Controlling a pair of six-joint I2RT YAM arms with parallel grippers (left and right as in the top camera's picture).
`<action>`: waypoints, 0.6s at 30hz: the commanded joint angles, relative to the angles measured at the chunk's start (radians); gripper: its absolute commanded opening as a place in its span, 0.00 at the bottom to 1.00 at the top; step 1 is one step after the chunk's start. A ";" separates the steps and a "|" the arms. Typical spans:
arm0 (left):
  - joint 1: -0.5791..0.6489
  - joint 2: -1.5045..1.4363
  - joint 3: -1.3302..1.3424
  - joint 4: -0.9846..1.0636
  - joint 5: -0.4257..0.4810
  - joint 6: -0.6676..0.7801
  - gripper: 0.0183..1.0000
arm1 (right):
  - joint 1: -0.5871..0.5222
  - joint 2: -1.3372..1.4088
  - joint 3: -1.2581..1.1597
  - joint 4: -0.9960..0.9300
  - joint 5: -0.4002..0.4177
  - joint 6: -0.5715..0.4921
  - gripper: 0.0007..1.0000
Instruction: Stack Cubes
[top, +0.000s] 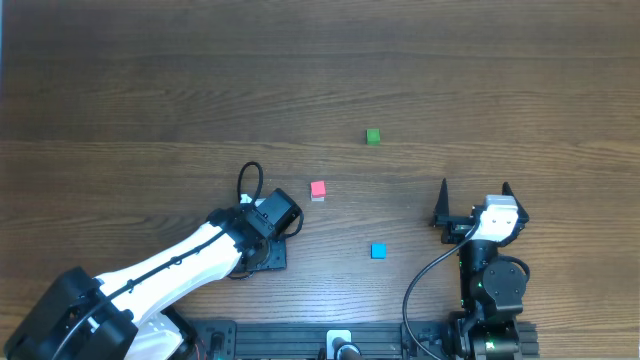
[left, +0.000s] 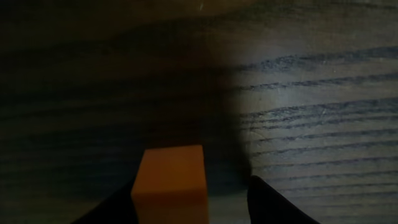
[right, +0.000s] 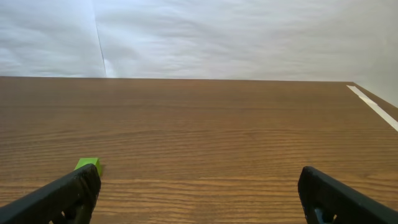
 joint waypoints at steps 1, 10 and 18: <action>0.005 0.006 -0.008 -0.010 -0.037 -0.030 0.48 | -0.006 -0.007 -0.008 0.000 -0.008 -0.002 0.99; 0.005 0.006 -0.008 -0.027 -0.059 -0.075 0.43 | -0.006 -0.007 -0.008 0.000 -0.008 -0.002 0.99; 0.005 0.006 -0.008 -0.027 -0.059 -0.075 0.35 | -0.006 -0.007 -0.008 0.000 -0.008 -0.002 0.99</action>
